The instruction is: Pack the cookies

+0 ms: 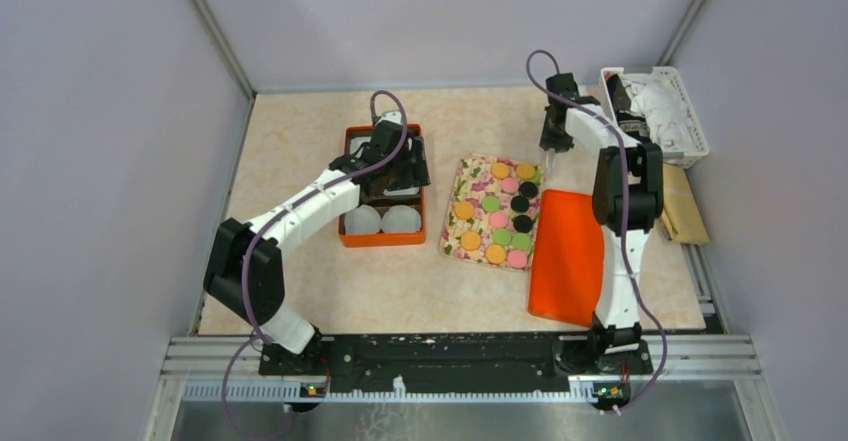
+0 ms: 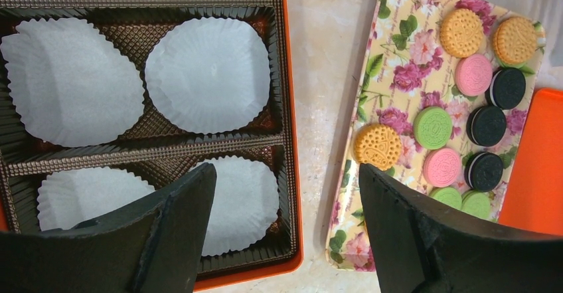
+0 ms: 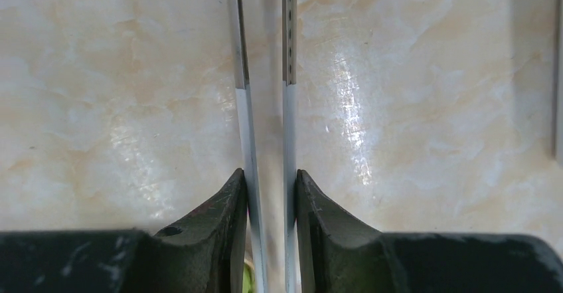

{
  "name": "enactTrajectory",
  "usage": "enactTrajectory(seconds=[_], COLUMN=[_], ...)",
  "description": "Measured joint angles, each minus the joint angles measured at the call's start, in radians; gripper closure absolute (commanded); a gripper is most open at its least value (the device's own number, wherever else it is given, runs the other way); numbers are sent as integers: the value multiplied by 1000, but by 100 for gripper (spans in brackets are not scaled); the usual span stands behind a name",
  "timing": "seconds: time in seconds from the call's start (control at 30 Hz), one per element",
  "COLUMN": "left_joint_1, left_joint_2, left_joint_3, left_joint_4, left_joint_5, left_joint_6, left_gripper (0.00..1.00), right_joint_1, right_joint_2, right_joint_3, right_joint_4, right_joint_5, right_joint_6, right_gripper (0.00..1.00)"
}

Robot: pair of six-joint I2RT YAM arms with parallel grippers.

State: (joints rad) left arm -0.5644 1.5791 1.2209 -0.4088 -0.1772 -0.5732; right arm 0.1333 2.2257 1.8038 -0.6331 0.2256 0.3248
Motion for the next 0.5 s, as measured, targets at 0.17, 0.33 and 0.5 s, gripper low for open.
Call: enactTrajectory(seconds=[0.17, 0.33, 0.5], left_joint_1=[0, 0, 0], left_joint_2=[0, 0, -14], left_joint_3=[0, 0, -6], left_joint_4=[8, 14, 16], left_joint_5=[0, 1, 1], left_joint_6=[0, 0, 0], left_gripper=[15, 15, 15], right_joint_1=[9, 28, 35], right_joint_2=[-93, -203, -254], right_joint_3=[0, 0, -4], right_joint_4=[-20, -29, -46], right_joint_5=[-2, -5, -13], right_joint_6=[-12, -21, -26], right_gripper=[65, 55, 57])
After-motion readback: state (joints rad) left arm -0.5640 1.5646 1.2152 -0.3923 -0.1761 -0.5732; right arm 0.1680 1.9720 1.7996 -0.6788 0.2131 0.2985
